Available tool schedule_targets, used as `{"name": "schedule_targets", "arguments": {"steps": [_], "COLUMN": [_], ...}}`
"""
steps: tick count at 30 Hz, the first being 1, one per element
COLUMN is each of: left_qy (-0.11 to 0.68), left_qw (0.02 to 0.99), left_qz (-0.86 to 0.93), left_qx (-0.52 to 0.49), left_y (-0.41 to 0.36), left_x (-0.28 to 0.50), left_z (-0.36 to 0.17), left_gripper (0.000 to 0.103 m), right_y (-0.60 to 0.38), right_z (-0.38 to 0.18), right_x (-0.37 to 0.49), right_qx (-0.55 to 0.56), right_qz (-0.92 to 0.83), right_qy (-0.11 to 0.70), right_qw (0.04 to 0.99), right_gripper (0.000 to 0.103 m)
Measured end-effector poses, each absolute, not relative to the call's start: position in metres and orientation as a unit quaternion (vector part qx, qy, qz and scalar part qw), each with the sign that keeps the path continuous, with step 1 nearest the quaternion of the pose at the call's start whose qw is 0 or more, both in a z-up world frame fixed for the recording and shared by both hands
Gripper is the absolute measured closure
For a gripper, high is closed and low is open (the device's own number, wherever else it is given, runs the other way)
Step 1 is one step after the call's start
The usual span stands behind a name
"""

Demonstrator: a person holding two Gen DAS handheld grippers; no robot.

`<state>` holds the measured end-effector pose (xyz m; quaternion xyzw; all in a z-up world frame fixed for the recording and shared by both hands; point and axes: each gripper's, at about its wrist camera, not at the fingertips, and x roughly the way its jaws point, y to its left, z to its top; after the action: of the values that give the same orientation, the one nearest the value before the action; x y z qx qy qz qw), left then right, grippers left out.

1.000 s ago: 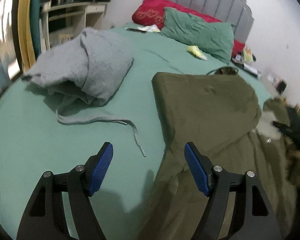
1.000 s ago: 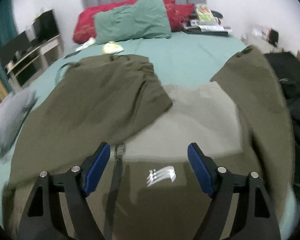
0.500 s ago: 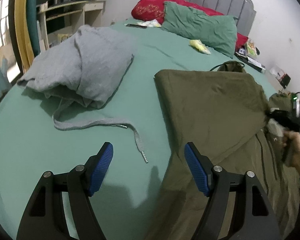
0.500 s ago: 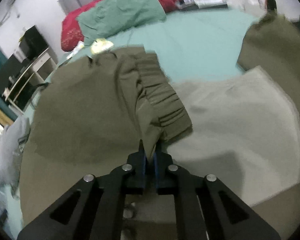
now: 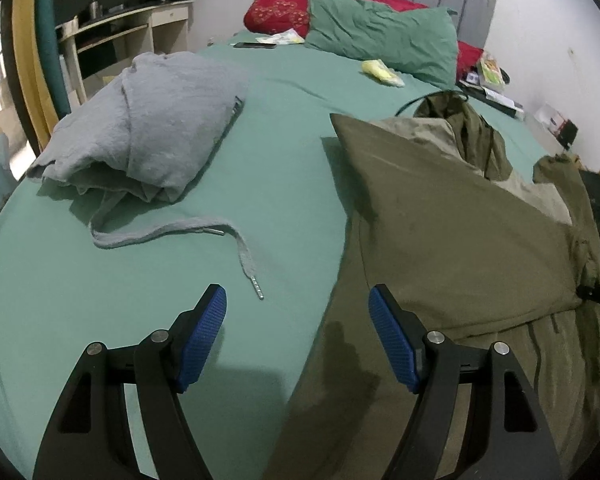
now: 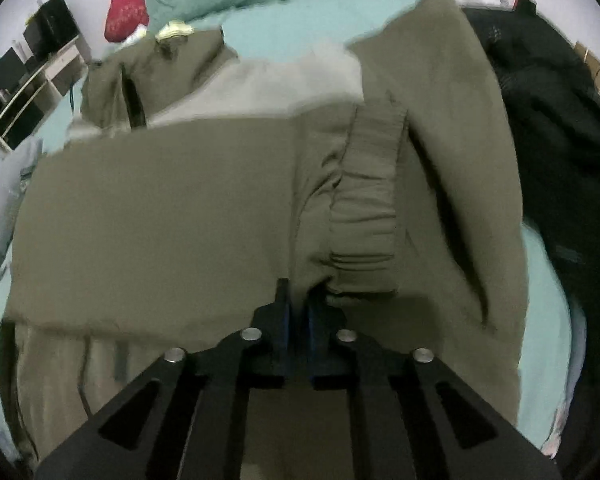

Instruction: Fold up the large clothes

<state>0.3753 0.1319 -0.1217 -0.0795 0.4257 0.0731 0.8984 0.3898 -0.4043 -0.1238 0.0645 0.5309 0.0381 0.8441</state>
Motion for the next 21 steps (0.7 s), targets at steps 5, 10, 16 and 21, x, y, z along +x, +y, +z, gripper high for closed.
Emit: {"name": "schedule_targets", "arguments": {"steps": [5,10,16,21], "left_qy": [0.436,0.442,0.435,0.46], "left_qw": [0.893,0.889,0.894,0.882], "left_qz": [0.083,0.089,0.082,0.078], "left_qx": [-0.076,-0.081,-0.073,-0.069], "left_y": [0.135,0.138,0.131,0.13], "left_x": [0.379,0.387,0.397,0.403], "left_z": [-0.131,-0.135,-0.135,-0.15], "left_gripper": [0.026,0.026,0.026,0.026], "right_y": [-0.448,-0.495,-0.476,-0.516], "right_z": [-0.08,-0.055,-0.069,-0.089], "right_x": [0.38,0.425,0.502,0.54], "right_qx": [0.054,0.042,-0.055,0.04], "right_qz": [0.018,-0.033,-0.071,-0.142], "right_qy": [0.445,0.422,0.451,0.467], "right_qw": [0.894,0.905,0.888,0.872], "right_gripper": [0.033,0.031,0.032,0.037]}}
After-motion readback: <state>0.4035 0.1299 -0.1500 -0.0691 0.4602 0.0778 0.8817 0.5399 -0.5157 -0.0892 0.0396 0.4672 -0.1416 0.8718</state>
